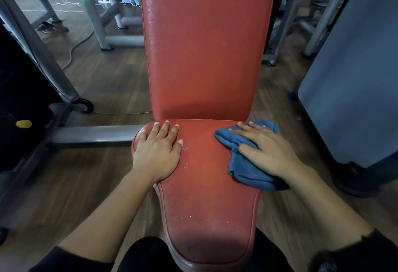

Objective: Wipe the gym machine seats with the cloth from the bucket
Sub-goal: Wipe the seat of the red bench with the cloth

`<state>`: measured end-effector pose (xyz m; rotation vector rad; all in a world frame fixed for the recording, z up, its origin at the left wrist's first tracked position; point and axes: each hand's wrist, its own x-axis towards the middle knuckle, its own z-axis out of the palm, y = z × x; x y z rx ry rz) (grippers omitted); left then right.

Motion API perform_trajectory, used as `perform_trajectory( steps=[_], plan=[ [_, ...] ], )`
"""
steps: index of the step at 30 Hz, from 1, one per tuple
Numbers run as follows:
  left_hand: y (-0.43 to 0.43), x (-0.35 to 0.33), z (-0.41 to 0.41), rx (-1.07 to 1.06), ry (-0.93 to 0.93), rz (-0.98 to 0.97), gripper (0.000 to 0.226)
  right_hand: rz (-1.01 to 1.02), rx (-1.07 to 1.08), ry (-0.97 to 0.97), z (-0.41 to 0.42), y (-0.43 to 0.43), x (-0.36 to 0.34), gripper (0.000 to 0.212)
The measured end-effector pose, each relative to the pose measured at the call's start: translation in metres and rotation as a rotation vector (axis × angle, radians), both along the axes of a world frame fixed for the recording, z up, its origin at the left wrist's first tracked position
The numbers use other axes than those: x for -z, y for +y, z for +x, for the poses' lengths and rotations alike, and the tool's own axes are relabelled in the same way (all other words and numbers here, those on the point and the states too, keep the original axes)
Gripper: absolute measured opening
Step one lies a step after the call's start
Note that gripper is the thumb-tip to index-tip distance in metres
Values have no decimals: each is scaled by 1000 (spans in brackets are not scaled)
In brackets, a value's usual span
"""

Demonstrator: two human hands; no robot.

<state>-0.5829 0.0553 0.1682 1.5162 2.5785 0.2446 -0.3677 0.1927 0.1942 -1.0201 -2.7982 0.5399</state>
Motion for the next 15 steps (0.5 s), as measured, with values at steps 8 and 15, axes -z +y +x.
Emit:
perform_trajectory(
  steps=[8,15],
  plan=[
    [1,-1,-1,-2,5,-6,53,-16,-109,108,10,-82,-6,77],
    [0,-4,0,-1,-8,-28,53,-43,39,21,-4,-56,-8,69]
  ],
)
